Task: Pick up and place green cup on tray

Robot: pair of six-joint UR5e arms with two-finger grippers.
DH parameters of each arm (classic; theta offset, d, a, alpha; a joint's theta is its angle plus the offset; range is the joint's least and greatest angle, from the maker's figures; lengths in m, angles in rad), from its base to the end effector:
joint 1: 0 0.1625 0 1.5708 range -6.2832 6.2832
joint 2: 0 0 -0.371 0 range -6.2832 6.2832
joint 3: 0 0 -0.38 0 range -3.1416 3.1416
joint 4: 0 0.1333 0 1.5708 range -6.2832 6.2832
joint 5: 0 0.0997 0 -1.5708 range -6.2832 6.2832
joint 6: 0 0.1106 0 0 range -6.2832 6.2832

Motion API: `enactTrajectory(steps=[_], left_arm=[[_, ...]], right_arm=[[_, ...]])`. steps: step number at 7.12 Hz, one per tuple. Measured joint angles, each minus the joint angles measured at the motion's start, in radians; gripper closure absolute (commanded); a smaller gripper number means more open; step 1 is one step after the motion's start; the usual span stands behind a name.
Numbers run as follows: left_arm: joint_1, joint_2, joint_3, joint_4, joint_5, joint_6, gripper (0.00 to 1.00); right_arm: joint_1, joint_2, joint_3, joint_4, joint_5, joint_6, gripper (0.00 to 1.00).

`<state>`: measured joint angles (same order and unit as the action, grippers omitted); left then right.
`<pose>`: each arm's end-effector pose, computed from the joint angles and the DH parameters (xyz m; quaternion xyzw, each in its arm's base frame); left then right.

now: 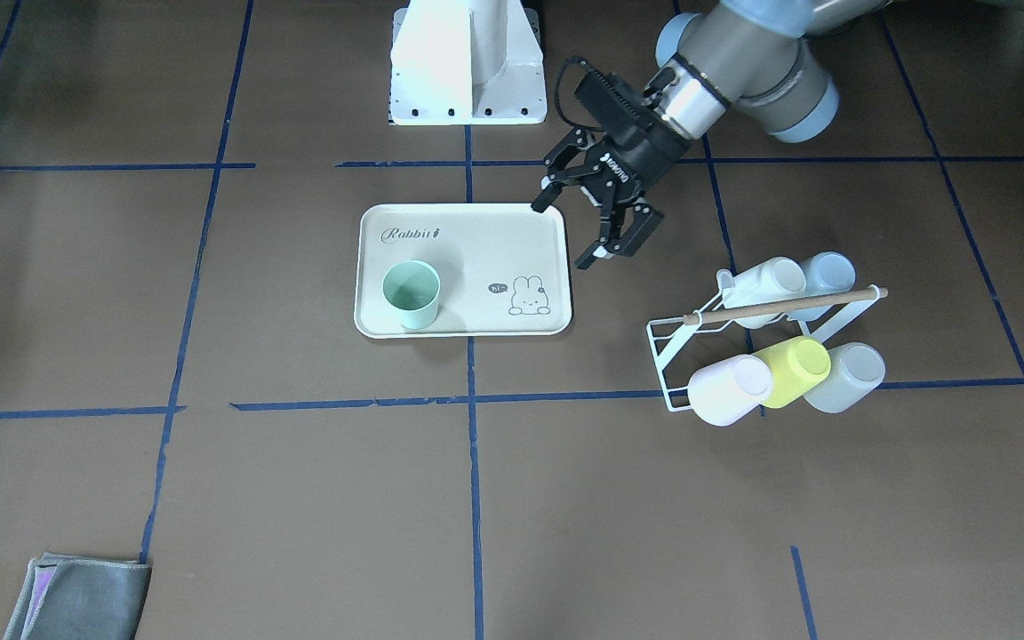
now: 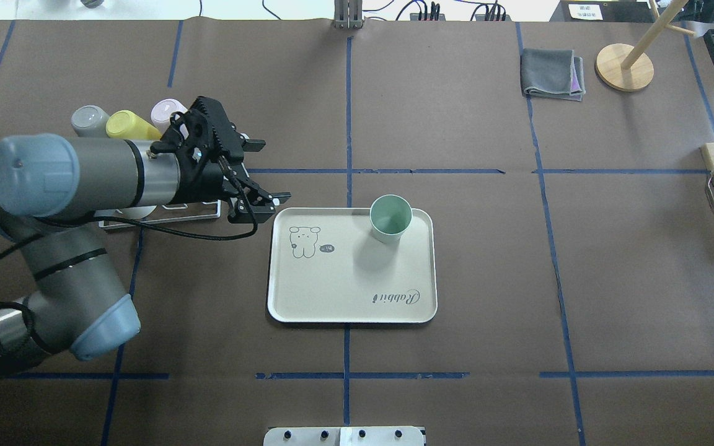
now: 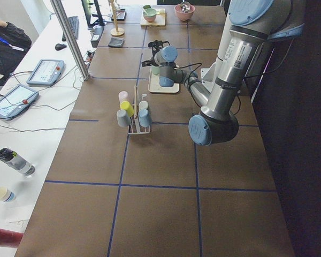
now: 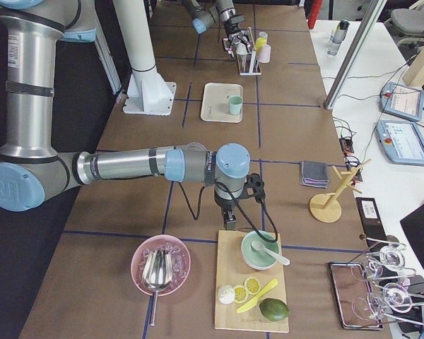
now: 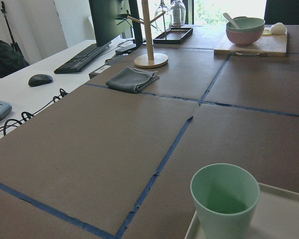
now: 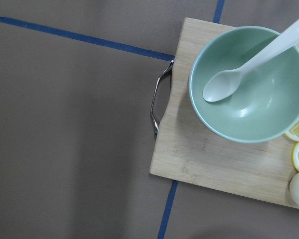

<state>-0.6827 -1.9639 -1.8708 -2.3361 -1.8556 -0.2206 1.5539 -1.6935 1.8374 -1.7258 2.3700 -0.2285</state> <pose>0.3631 -0.4270 0.1752 0.5051 0.4372 0.3312 0.6664 0.0468 -0.4304 0.5544 0.0360 -0.3874 -0.1106 0.9145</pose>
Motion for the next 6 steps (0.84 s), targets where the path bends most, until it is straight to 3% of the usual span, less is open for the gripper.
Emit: enactTrajectory(steps=[2,5,6], left_arm=[[-0.159,0.062,-0.099,0.21,-0.143,0.156,0.02],[-0.359,0.208,-0.118,0.315,-0.189,0.506,0.02],[-0.438,0.236,-0.115,0.406,-0.213,0.602,0.01]], right_arm=[[0.0,0.0,0.0,0.009,0.0,-0.001,0.0],[-0.001,-0.001,0.0,0.011,0.0,-0.004,0.0],[-0.001,-0.002,0.0,0.011,-0.001,-0.003,0.0]])
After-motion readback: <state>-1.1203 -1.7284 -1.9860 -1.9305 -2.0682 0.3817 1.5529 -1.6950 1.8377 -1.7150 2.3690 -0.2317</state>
